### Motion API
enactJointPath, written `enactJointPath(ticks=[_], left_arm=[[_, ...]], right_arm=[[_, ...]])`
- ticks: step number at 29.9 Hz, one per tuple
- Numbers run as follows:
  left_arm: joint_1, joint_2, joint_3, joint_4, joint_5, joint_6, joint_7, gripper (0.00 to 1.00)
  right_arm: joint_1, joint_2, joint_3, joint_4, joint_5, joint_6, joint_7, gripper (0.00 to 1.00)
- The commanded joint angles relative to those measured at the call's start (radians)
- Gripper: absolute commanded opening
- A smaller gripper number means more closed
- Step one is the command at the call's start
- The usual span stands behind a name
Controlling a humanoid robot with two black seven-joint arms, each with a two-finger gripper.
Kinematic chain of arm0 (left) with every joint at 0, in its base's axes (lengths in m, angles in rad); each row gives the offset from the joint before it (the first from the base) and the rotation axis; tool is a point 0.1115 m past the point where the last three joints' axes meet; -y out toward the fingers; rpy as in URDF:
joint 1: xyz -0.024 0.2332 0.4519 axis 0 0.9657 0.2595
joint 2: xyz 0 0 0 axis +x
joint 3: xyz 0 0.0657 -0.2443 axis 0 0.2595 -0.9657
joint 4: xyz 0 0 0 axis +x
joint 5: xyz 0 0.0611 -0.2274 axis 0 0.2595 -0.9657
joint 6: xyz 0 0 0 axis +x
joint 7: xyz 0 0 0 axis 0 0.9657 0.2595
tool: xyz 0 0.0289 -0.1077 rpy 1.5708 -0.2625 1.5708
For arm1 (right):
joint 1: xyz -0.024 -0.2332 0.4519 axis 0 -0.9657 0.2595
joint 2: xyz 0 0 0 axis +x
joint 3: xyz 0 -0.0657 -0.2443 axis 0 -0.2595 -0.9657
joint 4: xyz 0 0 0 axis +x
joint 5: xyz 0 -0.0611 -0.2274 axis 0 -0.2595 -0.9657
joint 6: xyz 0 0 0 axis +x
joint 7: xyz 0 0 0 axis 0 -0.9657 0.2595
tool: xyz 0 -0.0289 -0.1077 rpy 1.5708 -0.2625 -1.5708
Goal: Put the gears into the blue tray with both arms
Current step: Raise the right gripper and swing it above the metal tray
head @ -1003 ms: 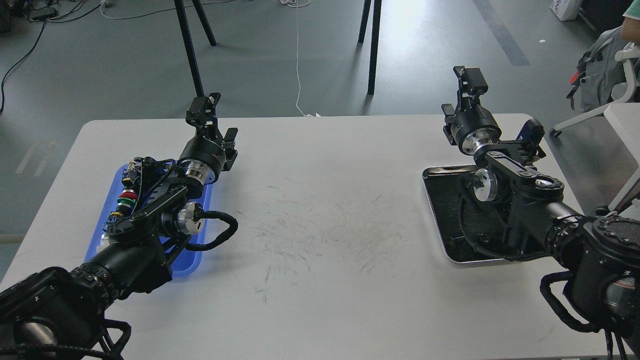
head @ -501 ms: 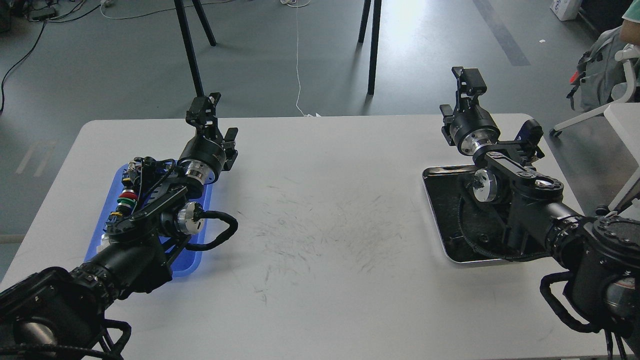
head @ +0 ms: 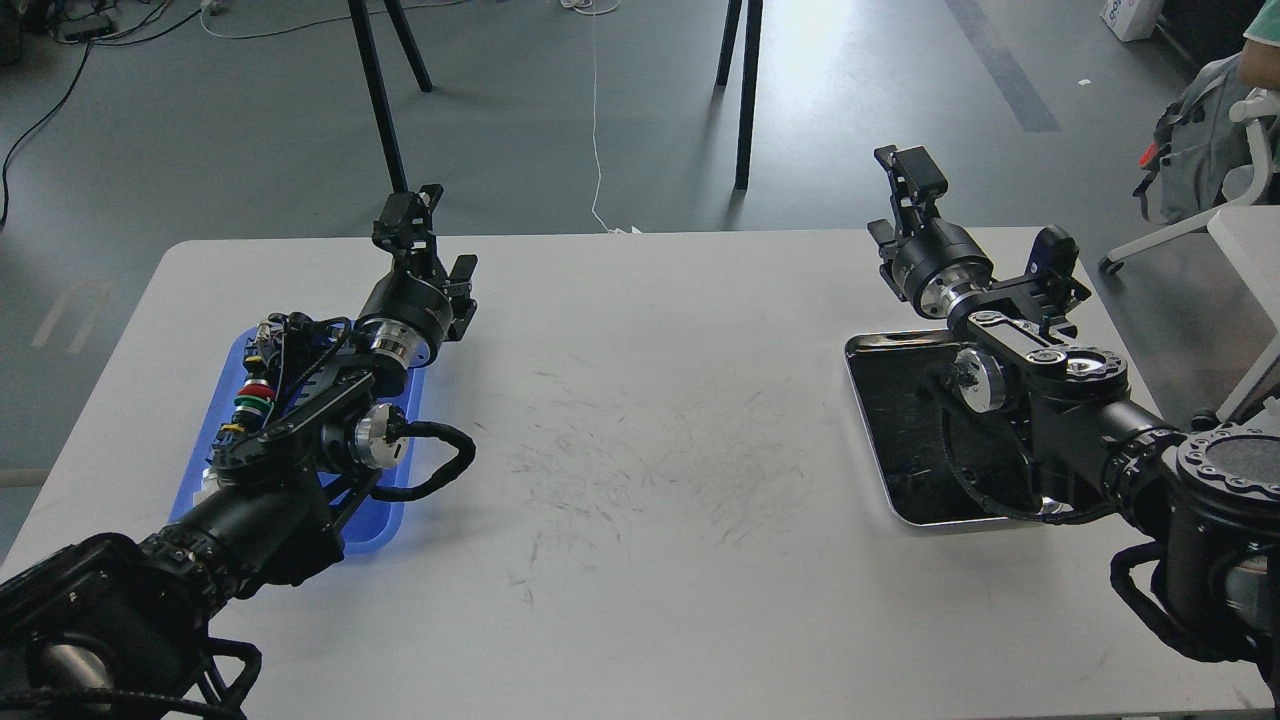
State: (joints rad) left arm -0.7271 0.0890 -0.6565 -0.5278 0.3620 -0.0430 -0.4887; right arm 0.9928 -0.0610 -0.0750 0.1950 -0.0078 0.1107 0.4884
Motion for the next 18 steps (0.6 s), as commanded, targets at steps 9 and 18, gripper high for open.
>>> enactJointPath(ticks=[9, 18], left_arm=[[0.001, 0.003, 0.000, 0.000, 0.002, 0.000, 0.000, 0.98], [0.003, 0.003, 0.001, 0.000, 0.002, 0.000, 0.000, 0.98]], right_arm=[[0.033, -0.059, -0.261, 0.000, -0.003, 0.087, 0.000, 0.98], [0.058, -0.102, -0.298, -0.002, -0.092, 0.156, 0.000, 0.98]])
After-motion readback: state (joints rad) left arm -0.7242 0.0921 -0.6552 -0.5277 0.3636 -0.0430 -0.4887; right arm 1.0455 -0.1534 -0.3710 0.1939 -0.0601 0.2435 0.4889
